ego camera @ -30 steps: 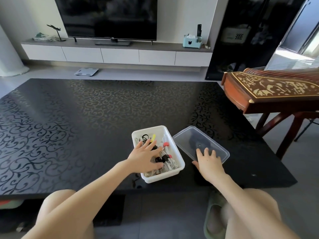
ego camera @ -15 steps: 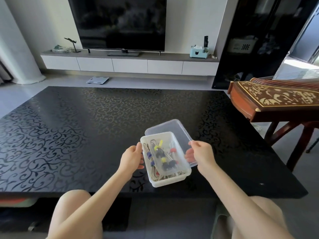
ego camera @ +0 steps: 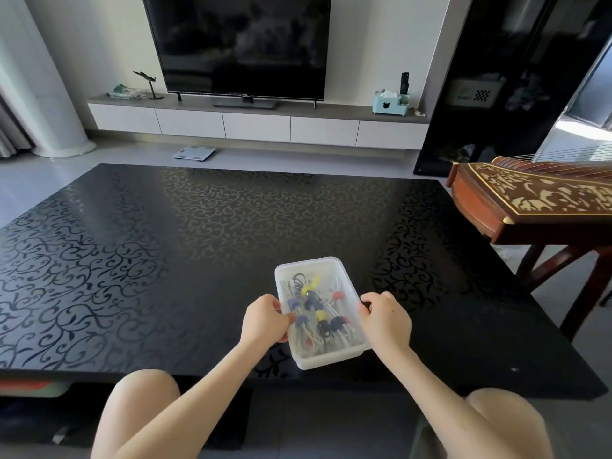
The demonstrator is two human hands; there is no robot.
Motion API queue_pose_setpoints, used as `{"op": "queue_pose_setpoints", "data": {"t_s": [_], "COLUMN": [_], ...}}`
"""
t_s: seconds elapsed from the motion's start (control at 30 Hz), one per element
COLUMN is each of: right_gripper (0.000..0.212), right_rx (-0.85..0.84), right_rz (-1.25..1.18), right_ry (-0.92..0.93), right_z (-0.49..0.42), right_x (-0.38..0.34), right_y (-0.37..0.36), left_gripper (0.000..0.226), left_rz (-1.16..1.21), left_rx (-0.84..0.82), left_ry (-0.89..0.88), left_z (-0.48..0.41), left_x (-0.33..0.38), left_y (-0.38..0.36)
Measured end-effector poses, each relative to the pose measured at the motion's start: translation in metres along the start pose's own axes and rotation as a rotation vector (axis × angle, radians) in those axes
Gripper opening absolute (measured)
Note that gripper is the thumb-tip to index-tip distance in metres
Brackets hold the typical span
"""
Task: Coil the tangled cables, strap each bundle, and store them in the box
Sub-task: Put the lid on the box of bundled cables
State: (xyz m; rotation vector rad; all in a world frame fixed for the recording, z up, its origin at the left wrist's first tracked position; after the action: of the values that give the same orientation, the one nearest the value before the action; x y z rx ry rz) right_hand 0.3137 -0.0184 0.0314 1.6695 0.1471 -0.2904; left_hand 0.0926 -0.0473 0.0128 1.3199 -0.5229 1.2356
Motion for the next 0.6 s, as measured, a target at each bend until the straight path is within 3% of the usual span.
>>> {"op": "queue_pose_setpoints", "data": {"t_s": [0.2,0.3,0.6], "right_gripper": [0.025,0.020,0.019], "right_rx": [-0.273,-0.312,-0.118], "right_rz": [-0.550,-0.614,-0.686], "right_ry": [-0.211,-0.258,-0.250], "right_z": [-0.009,-0.013,0.010], "right_x": [0.014,0.014,-0.007], "right_y": [-0.026,-0.027,-0.013], "left_gripper": [0.014,0.012,0.018], "left_rz": [0.313,0.476,0.540], "left_rx": [-0.113,-0.151,-0.141], "left_ry": [0.231,0.340,0.229], "left_z": [-0.001,-0.002,0.008], "left_x": [-0.015,-0.020,-0.011], "left_y": [-0.009,-0.013,0.005]}}
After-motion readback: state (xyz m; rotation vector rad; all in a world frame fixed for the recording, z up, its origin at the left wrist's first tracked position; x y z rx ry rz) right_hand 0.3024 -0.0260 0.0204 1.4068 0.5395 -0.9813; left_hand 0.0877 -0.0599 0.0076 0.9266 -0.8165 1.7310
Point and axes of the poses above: each hand's wrist, its own z-axis away from the middle knuckle, its own y-axis out of the back of the hand, x = y × z, the point moved 5 cm from there along -z, towards the middle knuckle, and after that the axes turned 8 degrees about z, right-handed, at the moved point
